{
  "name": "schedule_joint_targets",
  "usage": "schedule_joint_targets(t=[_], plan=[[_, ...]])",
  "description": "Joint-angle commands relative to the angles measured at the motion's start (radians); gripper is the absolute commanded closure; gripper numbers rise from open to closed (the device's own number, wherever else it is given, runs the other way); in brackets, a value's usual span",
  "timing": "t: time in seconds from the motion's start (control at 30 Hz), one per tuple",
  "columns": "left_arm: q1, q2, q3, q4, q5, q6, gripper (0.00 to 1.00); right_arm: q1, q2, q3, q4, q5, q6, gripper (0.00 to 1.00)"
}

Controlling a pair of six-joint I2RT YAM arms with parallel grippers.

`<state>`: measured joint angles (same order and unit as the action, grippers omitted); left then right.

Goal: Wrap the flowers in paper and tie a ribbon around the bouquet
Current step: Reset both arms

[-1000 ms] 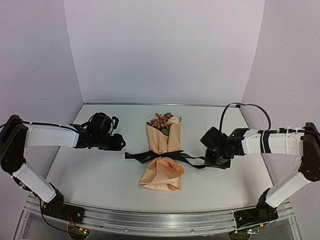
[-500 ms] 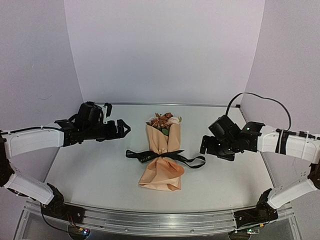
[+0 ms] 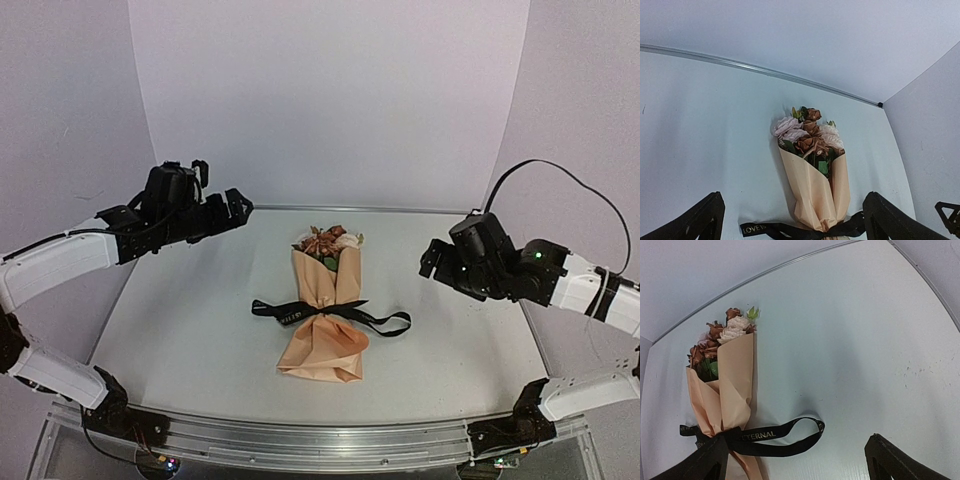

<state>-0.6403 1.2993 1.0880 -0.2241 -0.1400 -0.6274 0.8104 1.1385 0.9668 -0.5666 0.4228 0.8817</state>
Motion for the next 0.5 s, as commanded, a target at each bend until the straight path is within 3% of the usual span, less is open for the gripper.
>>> schedule_joint_targets(t=[0.0, 0.47], plan=[[0.004, 0.022, 0.054, -0.041, -0.044, 0.036, 0.00, 0.005, -0.050, 0.026, 0.027, 0.089, -0.032, 0.02], [0.004, -0.016, 0.032, -0.019, -0.047, 0.071, 0.00, 0.005, -0.099, 0.036, 0.034, 0.149, -0.084, 0.02]])
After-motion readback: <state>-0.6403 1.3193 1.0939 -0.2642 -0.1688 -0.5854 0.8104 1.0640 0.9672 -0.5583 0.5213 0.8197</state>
